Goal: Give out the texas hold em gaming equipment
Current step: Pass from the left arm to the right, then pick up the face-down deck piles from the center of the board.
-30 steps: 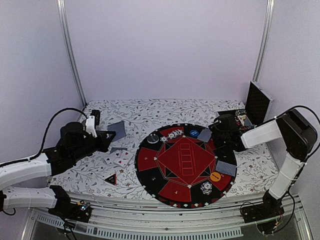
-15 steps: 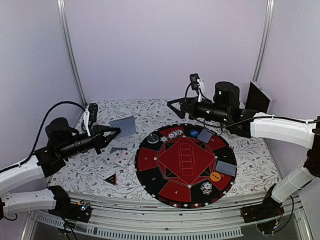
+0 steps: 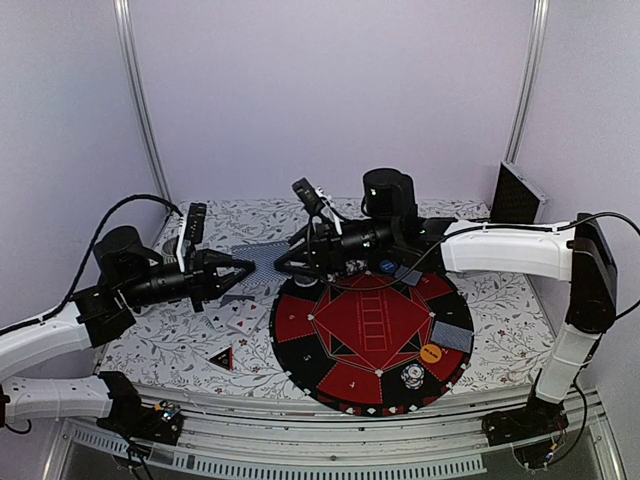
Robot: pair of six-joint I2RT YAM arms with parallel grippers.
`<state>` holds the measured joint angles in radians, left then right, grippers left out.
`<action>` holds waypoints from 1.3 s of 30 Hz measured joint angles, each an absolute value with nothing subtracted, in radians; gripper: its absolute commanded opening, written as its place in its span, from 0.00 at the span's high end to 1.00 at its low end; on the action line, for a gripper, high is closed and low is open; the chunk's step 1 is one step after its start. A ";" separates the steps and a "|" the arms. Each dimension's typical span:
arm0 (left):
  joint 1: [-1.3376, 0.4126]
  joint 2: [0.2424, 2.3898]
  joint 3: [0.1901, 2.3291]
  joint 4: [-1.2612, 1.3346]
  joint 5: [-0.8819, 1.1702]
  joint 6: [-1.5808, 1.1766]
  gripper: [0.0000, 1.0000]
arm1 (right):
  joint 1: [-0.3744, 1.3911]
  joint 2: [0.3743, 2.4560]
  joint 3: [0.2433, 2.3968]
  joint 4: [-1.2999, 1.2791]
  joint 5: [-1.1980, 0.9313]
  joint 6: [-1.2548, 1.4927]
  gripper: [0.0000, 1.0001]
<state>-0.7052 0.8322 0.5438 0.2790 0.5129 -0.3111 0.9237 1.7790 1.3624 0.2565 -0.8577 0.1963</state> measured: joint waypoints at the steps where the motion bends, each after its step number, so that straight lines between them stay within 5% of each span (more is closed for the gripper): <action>1: -0.708 0.837 0.544 0.279 0.516 -0.311 1.00 | 0.924 1.785 1.365 0.259 -0.874 0.202 0.93; 6: -0.717 0.853 0.545 0.279 0.527 -0.315 1.00 | 0.925 1.791 1.366 0.262 -0.901 0.208 0.98; 9: -0.719 0.864 0.555 0.267 0.522 -0.313 0.38 | 0.915 1.785 1.348 0.275 -0.889 0.218 0.98; 12: -0.723 0.886 0.575 0.228 0.482 -0.318 0.04 | 0.894 1.754 1.295 0.278 -0.860 0.242 0.98; 27: -0.631 1.365 0.995 -0.346 0.035 -0.332 0.02 | 0.671 1.473 1.027 0.142 -0.658 0.265 0.98; 39: -0.530 1.772 1.091 -0.607 -0.008 -0.252 0.02 | 0.665 1.412 0.952 0.074 -0.657 0.178 0.98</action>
<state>-0.5297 1.7718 1.0908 -0.6075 -0.0078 -0.2520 0.6651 1.4120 0.9516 0.0742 -0.6571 0.1776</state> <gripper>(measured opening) 0.982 0.023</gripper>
